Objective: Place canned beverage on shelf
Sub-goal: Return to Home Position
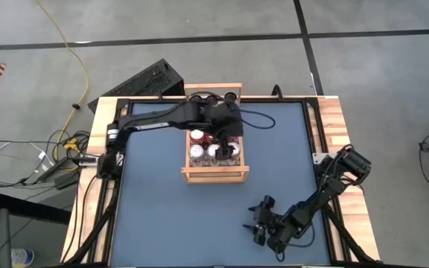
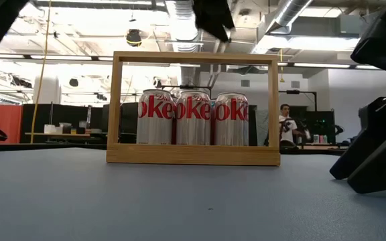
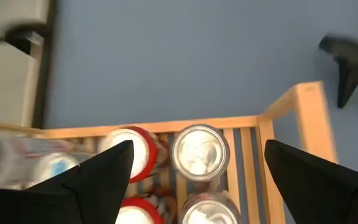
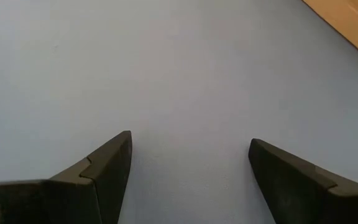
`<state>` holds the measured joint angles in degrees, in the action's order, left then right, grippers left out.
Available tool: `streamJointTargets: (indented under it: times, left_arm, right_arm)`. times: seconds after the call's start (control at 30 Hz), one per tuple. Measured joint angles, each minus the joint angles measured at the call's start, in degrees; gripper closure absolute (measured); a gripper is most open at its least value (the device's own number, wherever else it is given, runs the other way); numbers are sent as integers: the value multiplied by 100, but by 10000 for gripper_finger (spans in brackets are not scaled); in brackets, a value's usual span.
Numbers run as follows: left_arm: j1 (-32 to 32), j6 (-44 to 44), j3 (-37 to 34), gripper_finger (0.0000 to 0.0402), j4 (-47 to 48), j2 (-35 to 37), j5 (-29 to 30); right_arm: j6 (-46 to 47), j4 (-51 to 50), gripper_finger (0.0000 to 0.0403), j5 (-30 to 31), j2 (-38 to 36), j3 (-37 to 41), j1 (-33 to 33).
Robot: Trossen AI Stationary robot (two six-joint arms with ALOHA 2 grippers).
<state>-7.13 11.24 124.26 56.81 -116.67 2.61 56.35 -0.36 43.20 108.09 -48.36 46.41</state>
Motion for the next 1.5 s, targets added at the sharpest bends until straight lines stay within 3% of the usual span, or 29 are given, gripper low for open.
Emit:
streamJointTargets:
  times: [0.17, 0.5, 0.6, 0.7, 0.83, 0.97, 1.1, 1.33, 1.5]
  left_arm:
    - [276, -581, 193, 53, 184, 804, 328]
    - [1275, -1687, 197, 53, 471, 2572, 343]
    - [1863, -1583, 195, 53, 516, 2900, 536]
    - [2683, -1222, 187, 53, 410, 3075, 1301]
    - [3745, -920, -295, 53, -130, 3376, 2448]
    - [4323, -876, -1440, 53, -974, 3818, 3007]
    - [4447, -683, -3268, 53, -2640, 4516, 2543]
    - [4329, -996, -6282, 53, -5196, 6116, 2243]
    - [4332, -1214, -7845, 53, -6486, 7074, 2216]
  right_arm:
    - [-72, 77, 86, -13, 4, 0, -59]
    - [-7, 546, 86, -190, 8, -40, -191]
    - [-1173, 1386, 86, -181, -155, -145, -291]
    - [-2817, 2407, 86, -442, -677, -241, -443]
    - [-4326, 2365, 86, -983, -1885, -247, -677]
    - [-5541, 1893, 86, -1027, -3429, -254, -823]
    - [-6060, 893, 86, -1054, -4812, -250, -983]
    - [-5914, 199, 86, -1044, -6600, 578, -1211]
    - [-5486, 418, 86, -1026, -7646, 1674, -1334]
